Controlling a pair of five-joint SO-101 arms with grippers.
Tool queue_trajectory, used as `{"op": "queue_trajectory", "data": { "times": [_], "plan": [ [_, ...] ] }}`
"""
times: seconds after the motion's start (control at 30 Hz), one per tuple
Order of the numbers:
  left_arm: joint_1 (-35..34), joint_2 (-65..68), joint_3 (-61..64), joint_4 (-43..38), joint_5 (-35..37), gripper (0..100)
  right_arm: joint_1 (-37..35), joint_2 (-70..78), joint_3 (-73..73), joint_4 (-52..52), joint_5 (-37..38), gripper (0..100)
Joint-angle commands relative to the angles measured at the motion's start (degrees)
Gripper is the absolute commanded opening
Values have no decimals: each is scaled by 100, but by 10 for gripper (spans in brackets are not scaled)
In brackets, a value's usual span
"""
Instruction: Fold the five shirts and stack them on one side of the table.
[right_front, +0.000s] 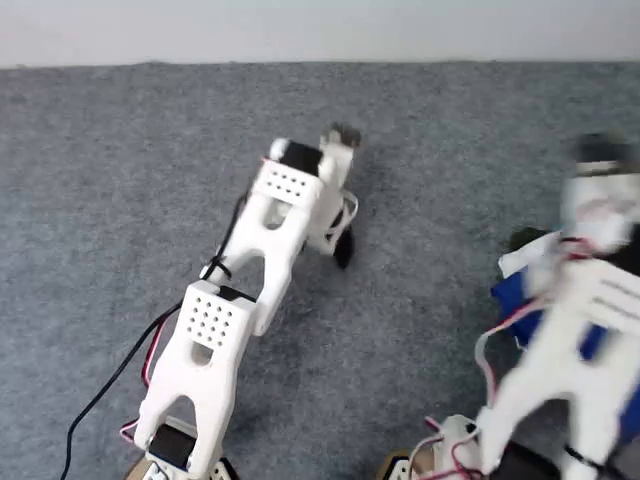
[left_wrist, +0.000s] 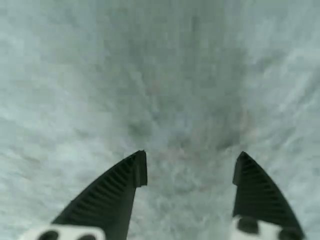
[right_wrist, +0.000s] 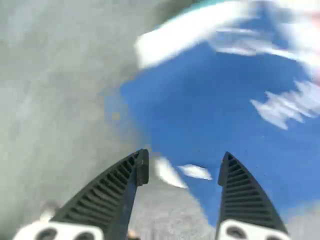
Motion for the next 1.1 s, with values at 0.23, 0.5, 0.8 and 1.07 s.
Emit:
{"op": "queue_trajectory", "data": {
  "times": [0.23, 0.5, 0.8, 1.07],
  "plan": [
    [-9, -457, 1991, 123, 53, 279, -2141, -180, 3842, -2747, 457, 231],
    [-9, -475, 2009, 123, 70, 279, -2141, -180, 5213, -4022, 448, 231],
    [-9, -475, 2009, 123, 70, 279, -2132, -180, 6224, -4637, 448, 231],
    [-9, -475, 2009, 123, 70, 279, -2114, -180, 6295, -4541, 457, 232]
  ]
}}
